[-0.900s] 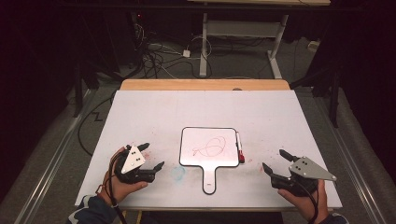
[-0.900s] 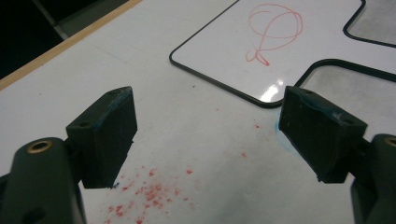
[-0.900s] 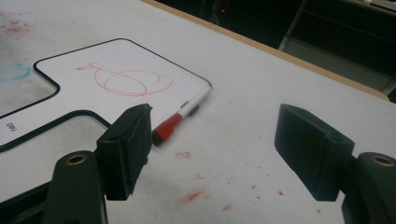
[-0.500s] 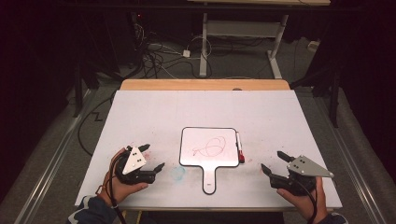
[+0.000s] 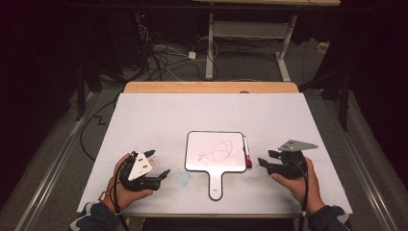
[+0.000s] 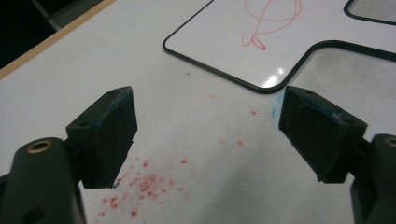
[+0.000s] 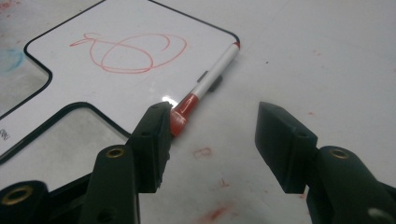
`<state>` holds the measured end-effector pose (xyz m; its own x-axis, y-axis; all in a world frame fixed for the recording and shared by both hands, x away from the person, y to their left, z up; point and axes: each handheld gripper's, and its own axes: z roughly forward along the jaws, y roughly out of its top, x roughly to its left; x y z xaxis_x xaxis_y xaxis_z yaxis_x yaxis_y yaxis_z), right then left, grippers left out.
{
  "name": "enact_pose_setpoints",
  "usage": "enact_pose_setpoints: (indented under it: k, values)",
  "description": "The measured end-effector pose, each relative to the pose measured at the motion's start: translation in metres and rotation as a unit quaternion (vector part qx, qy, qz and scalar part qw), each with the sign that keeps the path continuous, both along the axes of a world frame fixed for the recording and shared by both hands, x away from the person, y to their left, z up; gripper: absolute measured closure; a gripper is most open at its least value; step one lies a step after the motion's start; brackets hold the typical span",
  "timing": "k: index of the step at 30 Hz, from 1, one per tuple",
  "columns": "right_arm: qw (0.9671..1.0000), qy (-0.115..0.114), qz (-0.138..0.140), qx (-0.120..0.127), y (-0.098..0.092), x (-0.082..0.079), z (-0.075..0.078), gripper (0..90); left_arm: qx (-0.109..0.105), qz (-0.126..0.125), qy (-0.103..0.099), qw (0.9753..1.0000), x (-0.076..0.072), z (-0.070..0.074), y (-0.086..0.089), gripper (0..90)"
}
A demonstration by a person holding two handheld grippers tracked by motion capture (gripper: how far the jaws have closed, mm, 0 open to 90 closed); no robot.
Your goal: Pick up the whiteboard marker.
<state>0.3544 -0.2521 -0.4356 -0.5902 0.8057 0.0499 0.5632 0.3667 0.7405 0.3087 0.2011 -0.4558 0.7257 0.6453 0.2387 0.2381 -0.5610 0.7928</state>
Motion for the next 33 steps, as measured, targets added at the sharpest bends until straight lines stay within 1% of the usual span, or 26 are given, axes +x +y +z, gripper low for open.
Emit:
enact_pose_setpoints:
  k: [1, 2, 3, 4, 5, 7, 8, 9, 11, 13, 14, 15, 19, 24, 25, 26, 27, 29, 30, 31, 33]
  values:
    - [1.0000, 0.000, 0.000, 0.000, 0.000, 0.000, 0.000, 47.3, 0.001, -0.001, 0.000, 1.0000, 0.000, 0.000, 0.000, 18.3]
    - [0.9997, 0.021, -0.004, 0.009, 0.006, 0.011, -0.003, 49.1, 0.002, -0.002, 0.001, 1.0000, 0.000, 0.000, 0.000, 18.3]
    - [0.9995, 0.029, -0.002, 0.009, 0.009, 0.017, -0.005, 50.3, 0.004, -0.002, 0.001, 1.0000, 0.000, -0.001, -0.001, 18.3]
    - [0.9995, 0.029, -0.002, 0.009, 0.009, 0.017, -0.005, 50.3, 0.005, -0.003, 0.001, 1.0000, 0.000, -0.001, -0.001, 18.3]
    - [0.9990, 0.044, 0.000, 0.011, 0.013, 0.022, -0.007, 51.7, 0.006, -0.004, 0.001, 1.0000, 0.000, -0.001, -0.001, 18.2]
    - [0.9978, 0.064, -0.002, 0.015, 0.017, 0.031, -0.012, 53.4, 0.007, -0.005, 0.003, 1.0000, 0.000, -0.001, -0.001, 18.3]
    - [0.9967, 0.079, 0.000, 0.017, 0.022, 0.038, -0.016, 53.5, 0.008, -0.007, 0.004, 0.9999, 0.000, -0.002, -0.002, 18.3]
    - [0.9967, 0.079, 0.000, 0.017, 0.022, 0.038, -0.016, 53.5, 0.009, -0.007, 0.004, 0.9999, -0.001, -0.002, -0.002, 18.3]
    - [0.9951, 0.094, 0.003, 0.031, 0.024, 0.044, -0.020, 54.8, 0.013, -0.008, 0.005, 0.9999, -0.001, -0.002, -0.002, 18.3]
    - [0.9937, 0.108, 0.006, 0.029, 0.028, 0.050, -0.025, 56.0, 0.015, -0.007, 0.004, 0.9998, -0.001, -0.002, -0.002, 18.4]
    - [0.9937, 0.108, 0.006, 0.029, 0.028, 0.050, -0.025, 56.0, 0.017, -0.006, 0.003, 0.9998, -0.001, -0.003, -0.002, 18.4]
    - [0.9930, 0.115, 0.007, 0.026, 0.030, 0.053, -0.028, 56.9, 0.017, -0.006, 0.003, 0.9998, -0.002, -0.003, -0.002, 18.4]
    - [0.9928, 0.117, 0.006, 0.027, 0.031, 0.055, -0.028, 60.0, 0.017, -0.007, 0.003, 0.9998, -0.002, -0.003, -0.003, 18.4]
    - [0.9919, 0.124, 0.012, 0.028, 0.029, 0.056, -0.029, 69.3, 0.021, -0.008, 0.007, 0.9997, -0.001, -0.004, -0.004, 18.6]
    - [0.9915, 0.125, 0.016, 0.031, 0.029, 0.057, -0.029, 71.5, 0.022, -0.009, 0.007, 0.9997, -0.001, -0.004, -0.004, 18.7]
    - [0.9915, 0.125, 0.016, 0.031, 0.029, 0.057, -0.029, 71.5, 0.023, -0.009, 0.008, 0.9997, -0.001, -0.004, -0.004, 18.7]
    - [0.9903, 0.132, 0.021, 0.039, 0.029, 0.057, -0.031, 73.4, 0.023, -0.010, 0.009, 0.9996, -0.001, -0.004, -0.005, 18.7]
    - [0.9901, 0.133, 0.022, 0.040, 0.029, 0.057, -0.031, 74.6, 0.026, -0.011, 0.010, 0.9995, -0.001, -0.005, -0.006, 18.7]
    - [0.9897, 0.134, 0.025, 0.044, 0.029, 0.058, -0.031, 77.7, 0.027, -0.011, 0.010, 0.9995, -0.001, -0.005, -0.006, 18.7]
    - [0.9884, 0.140, 0.027, 0.051, 0.028, 0.058, -0.031, 80.0, 0.028, -0.012, 0.010, 0.9995, -0.001, -0.005, -0.006, 18.7]
    - [0.9880, 0.141, 0.030, 0.055, 0.028, 0.059, -0.032, 81.1, 0.027, -0.012, 0.011, 0.9995, -0.001, -0.005, -0.006, 18.7]
